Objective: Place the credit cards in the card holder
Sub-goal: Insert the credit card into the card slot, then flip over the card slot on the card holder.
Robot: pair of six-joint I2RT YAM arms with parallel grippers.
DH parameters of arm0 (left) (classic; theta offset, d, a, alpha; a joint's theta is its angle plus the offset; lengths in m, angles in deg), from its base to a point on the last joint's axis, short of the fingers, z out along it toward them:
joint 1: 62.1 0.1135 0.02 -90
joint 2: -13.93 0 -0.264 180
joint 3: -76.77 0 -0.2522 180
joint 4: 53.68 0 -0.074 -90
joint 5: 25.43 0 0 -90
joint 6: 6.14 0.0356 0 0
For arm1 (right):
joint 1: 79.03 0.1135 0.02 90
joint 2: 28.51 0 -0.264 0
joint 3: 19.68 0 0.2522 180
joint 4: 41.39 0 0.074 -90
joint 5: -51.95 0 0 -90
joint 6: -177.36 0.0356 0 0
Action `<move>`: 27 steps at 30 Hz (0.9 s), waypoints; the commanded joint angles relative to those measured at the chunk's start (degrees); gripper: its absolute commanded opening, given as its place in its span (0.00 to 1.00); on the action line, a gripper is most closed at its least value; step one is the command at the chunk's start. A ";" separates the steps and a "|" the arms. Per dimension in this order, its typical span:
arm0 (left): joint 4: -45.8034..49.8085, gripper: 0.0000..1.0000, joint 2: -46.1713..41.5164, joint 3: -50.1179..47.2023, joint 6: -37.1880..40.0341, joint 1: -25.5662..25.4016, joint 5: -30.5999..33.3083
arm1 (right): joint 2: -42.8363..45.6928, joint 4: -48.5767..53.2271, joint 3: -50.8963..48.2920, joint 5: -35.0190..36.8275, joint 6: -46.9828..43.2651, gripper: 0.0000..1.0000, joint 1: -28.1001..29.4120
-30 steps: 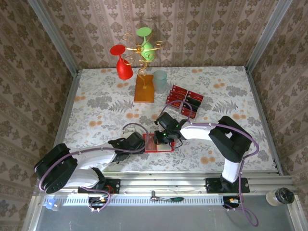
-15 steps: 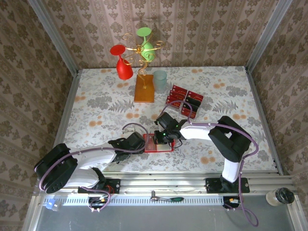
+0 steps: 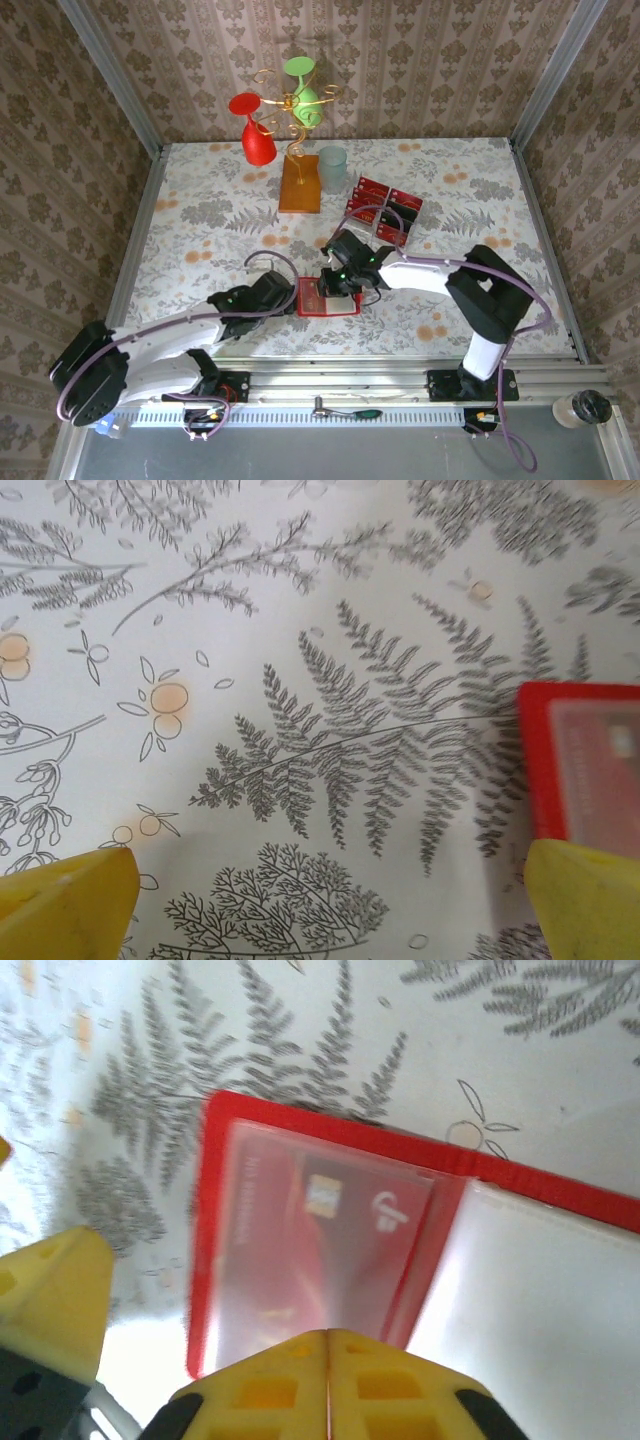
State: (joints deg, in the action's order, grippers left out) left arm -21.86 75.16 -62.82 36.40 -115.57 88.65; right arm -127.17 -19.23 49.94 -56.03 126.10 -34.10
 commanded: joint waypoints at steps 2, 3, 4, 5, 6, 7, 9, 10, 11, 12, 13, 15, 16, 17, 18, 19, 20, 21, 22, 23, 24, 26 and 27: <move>3.60 1.00 -3.20 3.67 1.50 0.46 0.29 | 5.47 4.37 0.88 1.86 -1.82 0.18 -2.38; 3.58 1.00 -3.28 4.26 1.41 0.42 -0.18 | 5.99 4.83 0.40 2.03 -2.15 0.19 -2.90; 3.37 1.00 -3.27 5.03 1.21 0.33 -0.78 | 6.55 5.23 -0.13 2.27 -2.27 0.19 -3.54; 2.97 1.00 -3.01 5.70 1.15 0.09 -1.13 | 6.85 5.56 -0.61 2.50 -2.48 0.19 -4.23; 2.54 1.00 -2.70 6.45 1.06 -0.25 -1.35 | 7.18 5.42 -1.26 2.43 -2.57 0.19 -4.84; 1.98 1.00 -2.09 7.26 0.89 -0.70 -1.48 | 7.25 5.11 -1.76 2.25 -2.68 0.19 -5.51; 0.90 1.00 -0.58 8.91 0.61 -1.72 -1.70 | 6.95 4.80 -2.47 2.24 -2.76 0.18 -6.44; 0.22 1.00 0.63 9.79 0.45 -2.41 -1.68 | 6.70 4.37 -2.79 2.16 -2.77 0.18 -6.81; -0.38 1.00 1.83 10.62 0.30 -3.19 -1.66 | 6.18 4.06 -2.93 2.07 -2.67 0.18 -7.16; -1.00 1.00 2.93 11.38 0.03 -3.89 -1.60 | 5.82 3.82 -2.97 1.99 -2.61 0.18 -7.38; -1.70 1.00 4.28 12.02 -0.32 -4.70 -1.53 | 5.28 3.49 -2.96 1.87 -2.53 0.18 -7.64; -3.59 1.00 6.79 12.80 -1.18 -6.17 -1.87 | 4.09 2.87 -2.81 2.00 -2.53 0.17 -7.96; -4.46 1.00 8.19 13.19 -1.71 -6.94 -2.05 | 3.31 2.72 -2.71 1.88 -2.53 0.17 -8.18; -5.18 1.00 9.58 13.54 -2.34 -7.76 -2.10 | 2.64 2.58 -2.51 1.89 -2.44 0.16 -8.34; -5.83 1.00 10.67 13.75 -2.75 -8.47 -2.10 | 2.11 2.51 -2.42 1.89 -2.42 0.16 -8.45; -6.56 1.00 11.89 13.86 -3.18 -9.27 -2.06 | 1.63 2.41 -2.42 1.88 -2.43 0.16 -8.56; -7.09 1.00 12.96 13.88 -3.63 -9.93 -1.94 | 1.26 2.30 -2.36 1.86 -2.53 0.15 -8.63; -7.52 1.00 13.76 13.87 -4.01 -10.43 -1.97 | 0.95 2.31 -2.37 1.81 -2.57 0.15 -8.63; -8.21 1.00 14.64 13.71 -4.24 -10.89 -2.14 | 0.69 2.34 -2.40 1.81 -2.66 0.15 -8.71; -8.66 1.00 15.52 13.45 -4.50 -11.26 -2.25 | 0.44 2.49 -2.42 1.81 -2.71 0.15 -8.72; -8.87 1.00 16.24 13.22 -4.80 -11.46 -2.23 | 0.23 2.58 -2.43 1.80 -2.92 0.14 -8.72; -9.57 1.00 17.49 12.45 -5.07 -11.74 -2.28 | -0.20 2.69 -2.48 1.76 -3.01 0.14 -8.72; -9.78 1.00 17.95 12.09 -5.26 -11.79 -2.27 | -0.38 2.69 -2.58 1.63 -3.06 0.13 -8.72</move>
State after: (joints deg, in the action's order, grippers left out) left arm -29.88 92.23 -50.38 32.90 -126.92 86.44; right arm -126.64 -17.08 47.57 -54.74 124.48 -42.51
